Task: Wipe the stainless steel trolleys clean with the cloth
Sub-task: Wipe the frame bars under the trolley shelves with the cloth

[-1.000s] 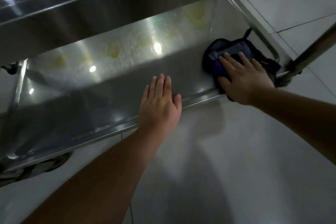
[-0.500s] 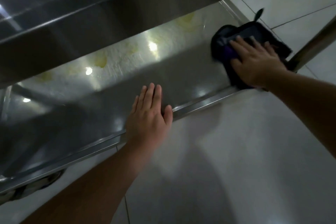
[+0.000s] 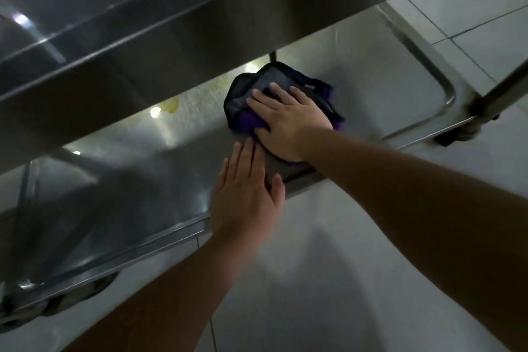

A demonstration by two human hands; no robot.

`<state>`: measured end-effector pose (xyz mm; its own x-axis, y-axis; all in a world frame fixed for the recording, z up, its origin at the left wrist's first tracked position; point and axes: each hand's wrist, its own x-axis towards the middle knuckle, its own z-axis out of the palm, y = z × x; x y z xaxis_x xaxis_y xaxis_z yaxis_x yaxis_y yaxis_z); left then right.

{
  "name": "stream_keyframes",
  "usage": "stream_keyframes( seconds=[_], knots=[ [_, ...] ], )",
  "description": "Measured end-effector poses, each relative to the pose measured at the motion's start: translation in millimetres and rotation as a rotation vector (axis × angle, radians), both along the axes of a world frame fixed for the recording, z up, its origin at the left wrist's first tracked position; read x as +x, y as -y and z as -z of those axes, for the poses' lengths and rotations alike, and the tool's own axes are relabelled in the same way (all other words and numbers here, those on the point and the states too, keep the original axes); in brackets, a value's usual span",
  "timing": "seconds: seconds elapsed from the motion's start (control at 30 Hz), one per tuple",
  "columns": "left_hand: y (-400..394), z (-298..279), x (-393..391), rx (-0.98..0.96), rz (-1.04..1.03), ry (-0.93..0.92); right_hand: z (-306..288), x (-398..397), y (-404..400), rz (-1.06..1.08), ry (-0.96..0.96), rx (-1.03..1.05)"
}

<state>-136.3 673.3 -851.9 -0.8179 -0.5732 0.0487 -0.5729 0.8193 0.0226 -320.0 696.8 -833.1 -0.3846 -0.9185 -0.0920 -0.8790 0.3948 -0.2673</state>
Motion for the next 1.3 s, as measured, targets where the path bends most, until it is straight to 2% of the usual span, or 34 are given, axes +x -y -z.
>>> stream_keyframes(
  seconds=[0.07, 0.13, 0.33, 0.47, 0.63, 0.77, 0.93, 1.1, 1.23, 1.3],
  knots=[
    [1, 0, 1, 0.007, -0.001, -0.015, 1, -13, -3, -0.071, -0.003, 0.014],
    [3, 2, 1, 0.005, -0.001, -0.060, 2, -40, -12, 0.000, -0.044, 0.005],
    [3, 7, 1, -0.046, -0.003, -0.112, 5, -140, -89, 0.531, -0.051, 0.013],
    [1, 6, 2, -0.053, -0.002, -0.146, 7, -124, -122, 0.715, -0.036, 0.110],
    [-2, 8, 9, -0.066, 0.019, -0.200, 10, -78, -154, 0.745, -0.032, 0.168],
    [-5, 0, 8, 0.004, -0.013, -0.154, 11, -20, -166, 0.613, -0.101, 0.023],
    [-4, -9, 10, 0.065, 0.001, -0.011, 22, 48, -158, 0.259, -0.154, -0.072],
    [17, -32, 20, 0.287, 0.069, 0.081, 22, 79, -132, -0.012, -0.223, -0.128],
    [29, -53, 63, 0.397, -0.041, 0.087, 15, 91, -116, -0.158, -0.326, -0.114],
    [32, -63, 87, 0.374, -0.063, 0.118, 1, 87, -114, -0.253, -0.378, -0.126]
  ],
)
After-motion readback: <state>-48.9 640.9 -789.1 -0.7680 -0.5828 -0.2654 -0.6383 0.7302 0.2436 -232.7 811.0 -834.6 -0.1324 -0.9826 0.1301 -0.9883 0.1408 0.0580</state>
